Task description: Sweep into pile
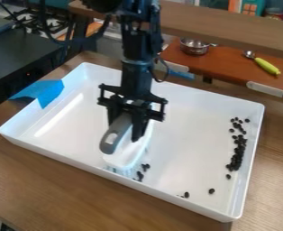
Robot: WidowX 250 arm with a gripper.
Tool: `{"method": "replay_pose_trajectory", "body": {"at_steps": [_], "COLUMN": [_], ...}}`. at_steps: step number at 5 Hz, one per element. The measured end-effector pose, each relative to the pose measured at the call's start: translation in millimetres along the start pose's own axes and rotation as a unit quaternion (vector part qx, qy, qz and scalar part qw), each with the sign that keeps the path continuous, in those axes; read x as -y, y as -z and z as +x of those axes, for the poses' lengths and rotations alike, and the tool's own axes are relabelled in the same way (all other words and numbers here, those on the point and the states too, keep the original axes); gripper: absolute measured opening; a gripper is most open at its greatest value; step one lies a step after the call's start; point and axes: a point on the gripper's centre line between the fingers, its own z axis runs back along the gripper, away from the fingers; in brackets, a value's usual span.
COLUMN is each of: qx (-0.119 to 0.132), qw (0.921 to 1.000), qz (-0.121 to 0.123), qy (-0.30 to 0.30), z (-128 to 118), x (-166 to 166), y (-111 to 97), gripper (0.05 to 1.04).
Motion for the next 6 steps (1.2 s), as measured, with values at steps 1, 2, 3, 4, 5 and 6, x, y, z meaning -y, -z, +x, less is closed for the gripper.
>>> {"method": "replay_pose_trajectory", "body": {"at_steps": [1, 2, 3, 4, 5, 6], "qx": [0.006, 0.009, 0.008, 0.014, 0.014, 0.018], "qw": [1.0000, 0.9999, 0.9998, 0.9996, 0.9994, 0.9986], "qz": [-0.001, -0.005, -0.015, -0.022, -0.031, -0.049], "qy": [0.002, 0.002, 0.007, 0.009, 0.007, 0.000], "z": [1.1, 1.5, 1.0, 3.1, 6.0, 11.2], "x": [18.9, 35.8, 53.7, 73.0, 85.2, 101.7], "y": [1.4, 3.3, 4.0, 4.2, 4.8, 3.6], "gripper": [0.488, 0.488, 0.488, 0.488, 0.488, 0.488]}}
